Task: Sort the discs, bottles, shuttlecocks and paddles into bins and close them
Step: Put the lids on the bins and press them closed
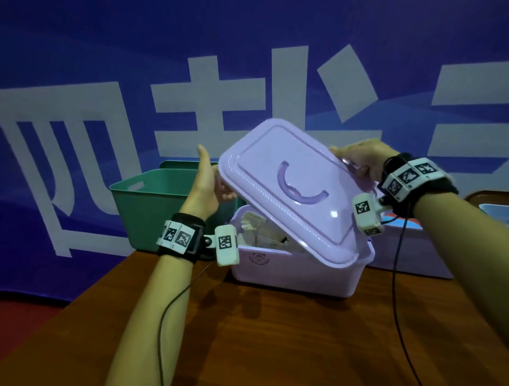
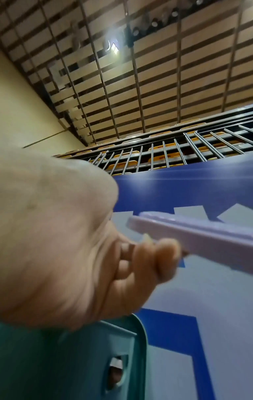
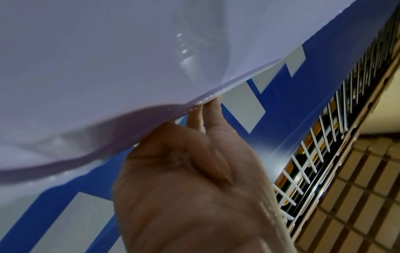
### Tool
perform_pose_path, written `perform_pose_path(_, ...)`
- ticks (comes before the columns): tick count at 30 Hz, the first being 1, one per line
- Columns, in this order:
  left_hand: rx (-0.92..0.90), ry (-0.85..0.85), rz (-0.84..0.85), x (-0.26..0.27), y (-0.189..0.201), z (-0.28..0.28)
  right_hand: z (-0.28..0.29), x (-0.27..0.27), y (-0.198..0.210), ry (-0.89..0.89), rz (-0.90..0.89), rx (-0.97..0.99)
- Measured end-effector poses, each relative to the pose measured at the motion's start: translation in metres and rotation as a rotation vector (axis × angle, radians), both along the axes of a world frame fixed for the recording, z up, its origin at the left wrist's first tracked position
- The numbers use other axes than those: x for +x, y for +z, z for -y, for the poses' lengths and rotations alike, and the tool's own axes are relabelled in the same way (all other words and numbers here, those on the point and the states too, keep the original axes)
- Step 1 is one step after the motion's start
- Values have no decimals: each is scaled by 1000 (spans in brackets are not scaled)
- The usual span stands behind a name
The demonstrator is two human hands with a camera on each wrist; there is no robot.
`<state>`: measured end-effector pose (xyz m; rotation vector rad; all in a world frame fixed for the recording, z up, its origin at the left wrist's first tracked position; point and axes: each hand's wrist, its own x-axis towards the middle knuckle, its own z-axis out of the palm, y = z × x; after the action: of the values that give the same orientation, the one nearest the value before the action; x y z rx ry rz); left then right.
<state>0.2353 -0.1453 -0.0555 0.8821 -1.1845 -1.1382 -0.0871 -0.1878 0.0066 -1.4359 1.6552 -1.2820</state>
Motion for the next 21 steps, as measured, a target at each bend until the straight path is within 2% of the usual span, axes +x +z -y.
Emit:
perform_pose_path(2,12,-48,155,4,1,-4,-2,-1,-10,-5,-104,34)
perform_pose_path(4,51,-11,350,3,1,-11,-4,-1,-18,24,-209,22)
perform_pose_path(5,77,1,379,2,1,-14,-6,0,-21,66,-212,11)
perform_pose_path(8,114,12,284,0,3,-17,-13,-1,-25,167,-153,31)
perform_pose_path(12,116,57,219,4,5,-16,-41,-5,-31,-2,-512,-32)
perform_pose_path(15,114,142,122,6,8,-19,-66,-14,-46,-12,-636,5)
perform_pose_path(17,132,212,19,4,9,-21,-74,-21,-61,46,-550,16)
perform_pose_path(20,180,267,-77,1,1,-28,-87,-19,-74,215,-99,23)
perform_pose_path(21,204,269,-79,-1,-3,-30,-91,-17,-75,235,-19,45)
